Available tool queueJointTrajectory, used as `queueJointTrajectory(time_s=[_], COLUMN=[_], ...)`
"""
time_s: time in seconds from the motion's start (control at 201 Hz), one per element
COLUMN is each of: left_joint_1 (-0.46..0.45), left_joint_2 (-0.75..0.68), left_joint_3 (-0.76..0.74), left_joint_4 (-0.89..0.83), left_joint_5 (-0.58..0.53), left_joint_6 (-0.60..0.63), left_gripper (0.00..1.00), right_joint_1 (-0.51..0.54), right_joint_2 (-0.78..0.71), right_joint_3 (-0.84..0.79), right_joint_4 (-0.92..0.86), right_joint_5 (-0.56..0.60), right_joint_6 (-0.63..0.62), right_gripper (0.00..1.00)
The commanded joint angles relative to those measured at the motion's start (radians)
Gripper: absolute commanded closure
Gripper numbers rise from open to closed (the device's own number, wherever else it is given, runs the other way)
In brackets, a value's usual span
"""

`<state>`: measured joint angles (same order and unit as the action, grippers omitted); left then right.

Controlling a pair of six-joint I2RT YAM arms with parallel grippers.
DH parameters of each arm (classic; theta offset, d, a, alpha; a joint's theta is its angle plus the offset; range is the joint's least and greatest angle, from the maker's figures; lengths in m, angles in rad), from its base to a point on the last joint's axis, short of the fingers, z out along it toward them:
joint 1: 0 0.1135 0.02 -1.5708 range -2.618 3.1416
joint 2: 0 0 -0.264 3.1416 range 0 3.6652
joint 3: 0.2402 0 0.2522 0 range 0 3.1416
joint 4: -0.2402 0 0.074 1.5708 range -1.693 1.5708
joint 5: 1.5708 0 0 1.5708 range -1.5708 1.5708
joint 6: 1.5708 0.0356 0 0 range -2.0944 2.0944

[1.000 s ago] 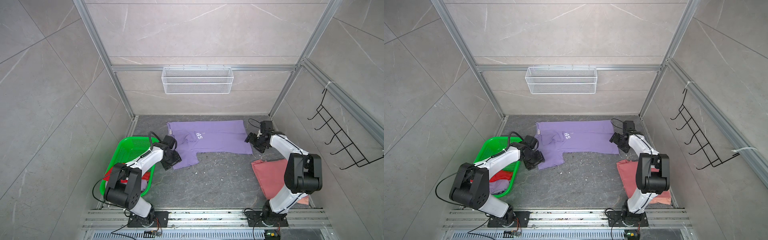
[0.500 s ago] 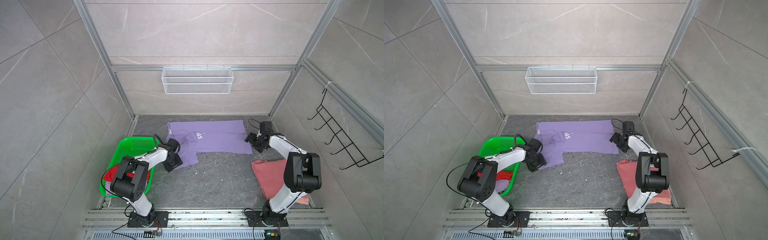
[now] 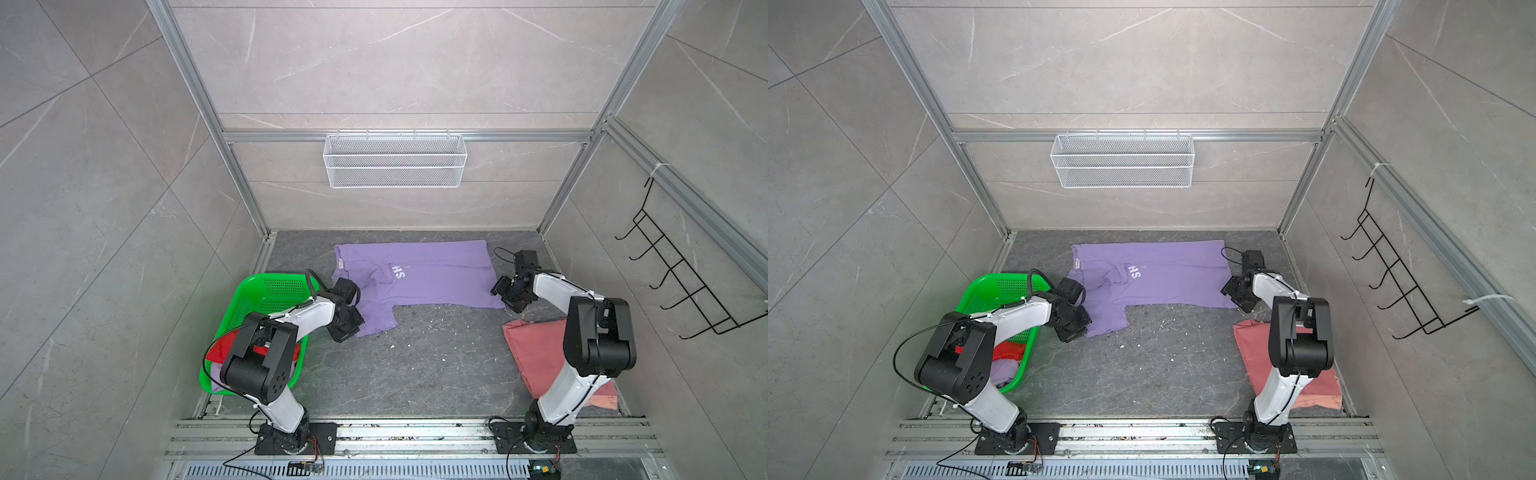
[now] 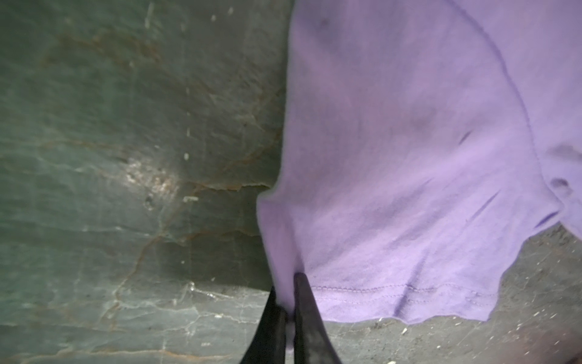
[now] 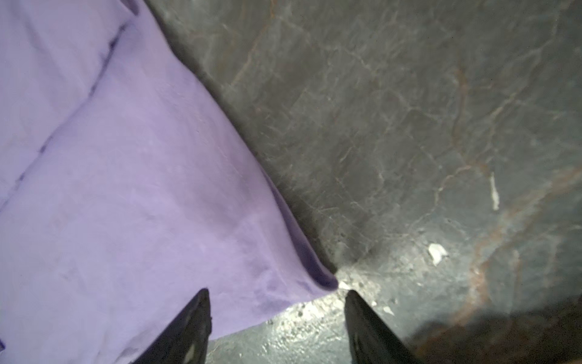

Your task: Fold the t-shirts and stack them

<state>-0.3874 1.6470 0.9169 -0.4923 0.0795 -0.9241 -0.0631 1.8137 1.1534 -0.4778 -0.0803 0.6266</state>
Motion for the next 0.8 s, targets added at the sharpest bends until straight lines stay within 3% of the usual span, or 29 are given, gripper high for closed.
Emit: queueJointTrajectory(time_s=[0.0, 0.229, 0.334, 0.408, 0.523, 0.598, 0.797], left_joint_1=[-0.002, -0.002, -0.003, -0.002, -0.002, -0.005, -0.018], left_joint_2=[-0.067, -0.113, -0.127, -0.139, -0.171, -0.211, -0.313], left_joint_3=[0.0, 0.002, 0.003, 0.003, -0.001, -0.011, 0.01], left_joint_4=[-0.017, -0.027, -0.036, -0.049, -0.079, -0.105, -0.18], left_joint_5=[-0.017, -0.026, -0.033, -0.042, -0.066, -0.072, -0.056], left_joint_6=[-0.01, -0.023, -0.024, -0.025, -0.039, -0.062, -0.085], left_gripper=[0.96, 1.0, 1.0, 1.0, 1.0, 1.0, 1.0], right_joint_1=[0.006, 0.023, 0.028, 0.031, 0.031, 0.032, 0.032], right_joint_2=[0.016, 0.063, 0.098, 0.111, 0.098, 0.054, -0.063], right_joint_3=[-0.018, -0.029, -0.033, -0.033, -0.022, -0.027, -0.052], right_joint_4=[-0.05, -0.035, 0.002, 0.03, 0.03, 0.012, -0.025], right_joint_5=[0.053, 0.068, 0.044, 0.03, 0.018, 0.024, 0.035], right_joint_6=[0.047, 0.066, 0.076, 0.078, 0.075, 0.065, 0.049], right_gripper=[0.35, 0.36, 0.42, 0.54, 0.88, 0.98, 1.0])
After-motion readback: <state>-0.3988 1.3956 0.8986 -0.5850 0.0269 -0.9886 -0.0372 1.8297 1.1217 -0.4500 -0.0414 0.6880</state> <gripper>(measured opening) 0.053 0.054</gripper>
